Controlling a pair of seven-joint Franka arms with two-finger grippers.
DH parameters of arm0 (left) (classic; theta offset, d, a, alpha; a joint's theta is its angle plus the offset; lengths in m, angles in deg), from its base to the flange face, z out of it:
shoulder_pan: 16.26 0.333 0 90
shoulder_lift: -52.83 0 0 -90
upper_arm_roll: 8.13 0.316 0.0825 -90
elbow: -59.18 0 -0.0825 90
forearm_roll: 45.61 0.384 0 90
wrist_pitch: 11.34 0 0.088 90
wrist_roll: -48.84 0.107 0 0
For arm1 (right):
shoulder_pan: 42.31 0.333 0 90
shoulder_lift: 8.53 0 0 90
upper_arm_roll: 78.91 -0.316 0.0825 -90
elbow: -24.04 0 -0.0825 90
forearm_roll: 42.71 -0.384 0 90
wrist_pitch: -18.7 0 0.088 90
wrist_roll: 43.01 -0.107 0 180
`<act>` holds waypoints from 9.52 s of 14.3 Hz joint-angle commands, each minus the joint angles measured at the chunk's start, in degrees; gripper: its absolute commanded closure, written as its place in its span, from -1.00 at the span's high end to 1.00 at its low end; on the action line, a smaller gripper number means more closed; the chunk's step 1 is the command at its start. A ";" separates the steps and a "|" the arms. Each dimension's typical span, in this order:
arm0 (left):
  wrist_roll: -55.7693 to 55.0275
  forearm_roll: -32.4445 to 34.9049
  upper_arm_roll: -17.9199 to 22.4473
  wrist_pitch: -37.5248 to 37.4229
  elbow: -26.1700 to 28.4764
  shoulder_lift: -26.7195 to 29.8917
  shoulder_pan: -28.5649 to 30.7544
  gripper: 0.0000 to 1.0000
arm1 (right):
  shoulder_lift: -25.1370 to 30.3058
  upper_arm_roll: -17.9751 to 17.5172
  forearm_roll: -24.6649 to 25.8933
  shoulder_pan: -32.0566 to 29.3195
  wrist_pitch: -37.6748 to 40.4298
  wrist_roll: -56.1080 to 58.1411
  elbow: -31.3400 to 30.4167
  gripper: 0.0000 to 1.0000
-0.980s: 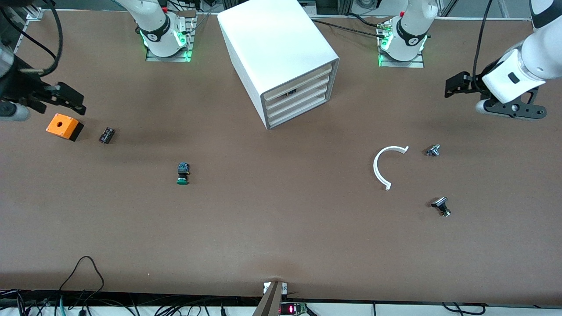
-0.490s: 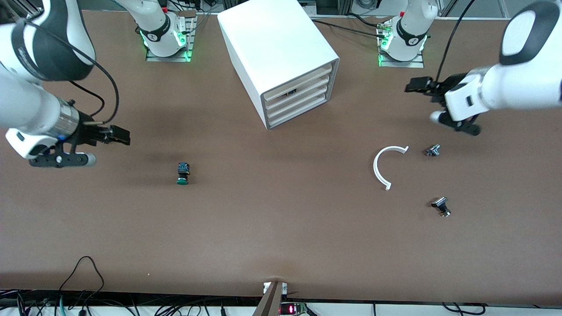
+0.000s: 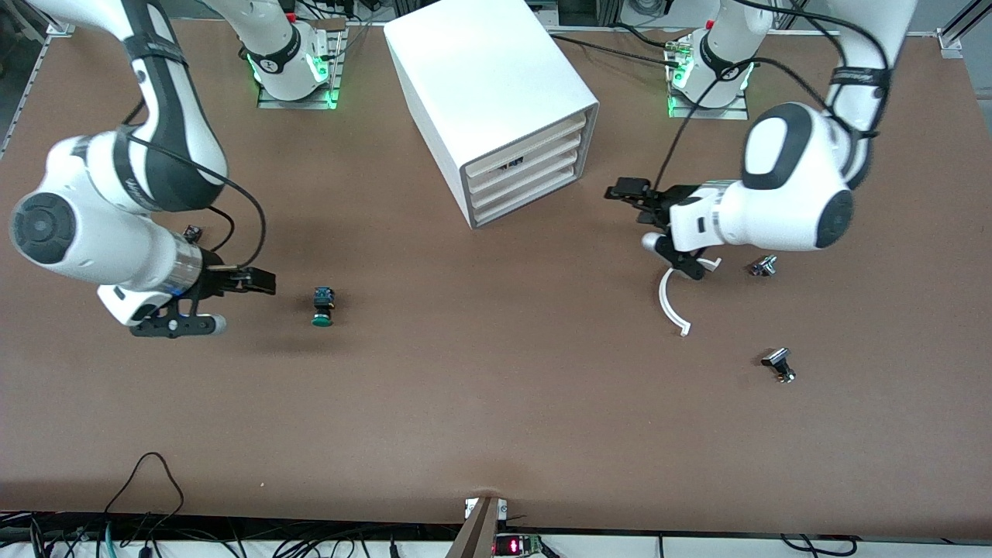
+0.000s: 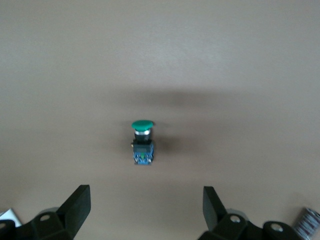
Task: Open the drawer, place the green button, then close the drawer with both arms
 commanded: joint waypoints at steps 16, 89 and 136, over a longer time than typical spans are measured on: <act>40.67 -30.01 -7.22 12.31 14.55 -15.34 -0.87 0.43 | -7.58 -0.09 -0.78 5.14 -39.01 -0.27 -22.75 0.66; -42.61 35.72 2.45 -8.55 -32.83 -19.91 0.28 1.00 | -21.13 3.60 -1.55 35.92 -5.98 -92.31 32.01 1.00; -79.98 33.78 -13.02 21.28 -1.43 -18.33 -16.16 1.00 | 30.83 1.31 3.35 -6.56 17.41 7.92 -7.90 1.00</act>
